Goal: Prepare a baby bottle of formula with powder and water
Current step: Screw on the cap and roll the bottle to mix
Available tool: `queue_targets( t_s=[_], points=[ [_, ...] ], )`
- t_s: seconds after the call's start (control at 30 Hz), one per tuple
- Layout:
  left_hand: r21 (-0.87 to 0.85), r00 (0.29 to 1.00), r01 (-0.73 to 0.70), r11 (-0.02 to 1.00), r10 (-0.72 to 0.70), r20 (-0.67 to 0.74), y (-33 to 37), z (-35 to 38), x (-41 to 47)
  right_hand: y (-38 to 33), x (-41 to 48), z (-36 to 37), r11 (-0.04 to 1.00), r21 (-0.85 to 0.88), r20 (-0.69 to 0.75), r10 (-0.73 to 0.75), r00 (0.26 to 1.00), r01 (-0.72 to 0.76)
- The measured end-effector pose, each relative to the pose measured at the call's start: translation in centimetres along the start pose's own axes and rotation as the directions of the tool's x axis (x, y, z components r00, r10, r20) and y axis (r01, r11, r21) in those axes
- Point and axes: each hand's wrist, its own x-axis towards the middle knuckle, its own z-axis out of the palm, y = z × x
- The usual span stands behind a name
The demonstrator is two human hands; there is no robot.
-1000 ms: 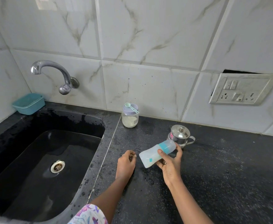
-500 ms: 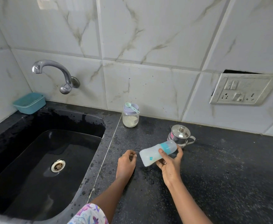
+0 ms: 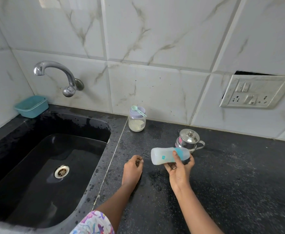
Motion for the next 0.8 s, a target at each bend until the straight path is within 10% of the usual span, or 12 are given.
queue_targets(
  t_s=[0.8],
  points=[
    [0.002, 1.0, 0.011, 1.0, -0.011, 0.01, 0.22, -0.09, -0.02, 0.01, 0.1, 0.13, 0.998, -0.059, 0.048, 0.026, 0.999, -0.023]
  ],
)
